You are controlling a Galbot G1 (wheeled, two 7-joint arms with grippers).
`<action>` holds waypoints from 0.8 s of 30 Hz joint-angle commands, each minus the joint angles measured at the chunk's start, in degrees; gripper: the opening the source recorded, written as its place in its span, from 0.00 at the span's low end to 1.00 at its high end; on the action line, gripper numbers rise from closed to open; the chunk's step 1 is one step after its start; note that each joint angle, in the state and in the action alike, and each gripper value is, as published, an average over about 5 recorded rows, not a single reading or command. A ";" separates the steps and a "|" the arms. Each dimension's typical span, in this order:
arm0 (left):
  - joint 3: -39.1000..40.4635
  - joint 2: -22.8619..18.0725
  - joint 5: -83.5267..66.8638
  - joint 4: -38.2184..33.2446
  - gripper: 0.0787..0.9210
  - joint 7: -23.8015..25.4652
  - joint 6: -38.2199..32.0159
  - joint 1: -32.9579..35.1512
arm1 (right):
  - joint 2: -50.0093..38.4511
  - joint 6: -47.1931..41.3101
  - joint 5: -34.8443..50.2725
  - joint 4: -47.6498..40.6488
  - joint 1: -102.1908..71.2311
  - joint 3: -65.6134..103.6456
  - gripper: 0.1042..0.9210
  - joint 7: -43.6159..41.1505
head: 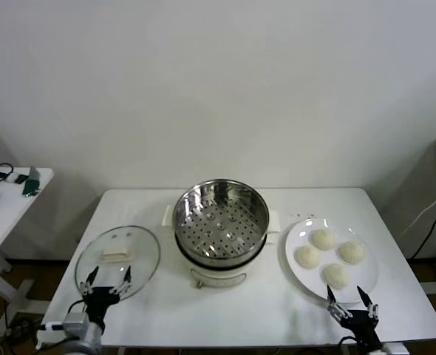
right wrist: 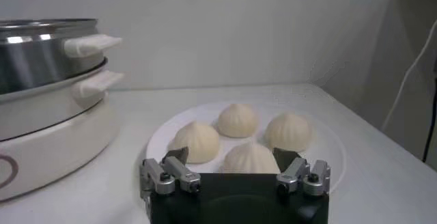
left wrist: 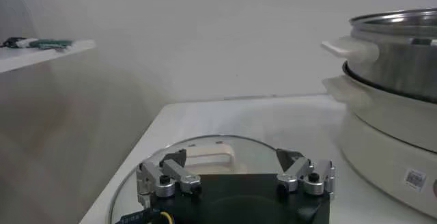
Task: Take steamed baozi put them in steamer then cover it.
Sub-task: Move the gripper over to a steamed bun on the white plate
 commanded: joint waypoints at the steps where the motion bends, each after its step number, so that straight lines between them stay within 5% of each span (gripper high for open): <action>1: 0.05 -0.01 0.06 -0.36 0.88 0.08 0.15 -0.04 | -1.56 -5.29 -2.08 1.20 3.48 0.95 0.88 0.76; 6: 0.52 0.01 0.16 -1.11 0.88 0.42 0.23 -0.09 | -13.74 -12.82 1.49 -2.45 19.68 -0.41 0.88 2.06; 10: 1.26 -0.01 0.24 -1.43 0.88 0.54 0.14 -0.16 | -27.22 -14.80 0.98 -13.68 37.63 -9.74 0.88 -6.57; 18: 1.86 -0.55 0.92 -2.60 0.88 0.61 -0.16 0.09 | -47.17 -8.08 -12.24 -30.30 71.92 -48.05 0.88 -41.67; 24: 2.40 -1.36 2.09 -3.79 0.88 1.25 -0.09 0.34 | -47.05 6.51 -21.66 -39.29 102.42 -81.90 0.88 -67.47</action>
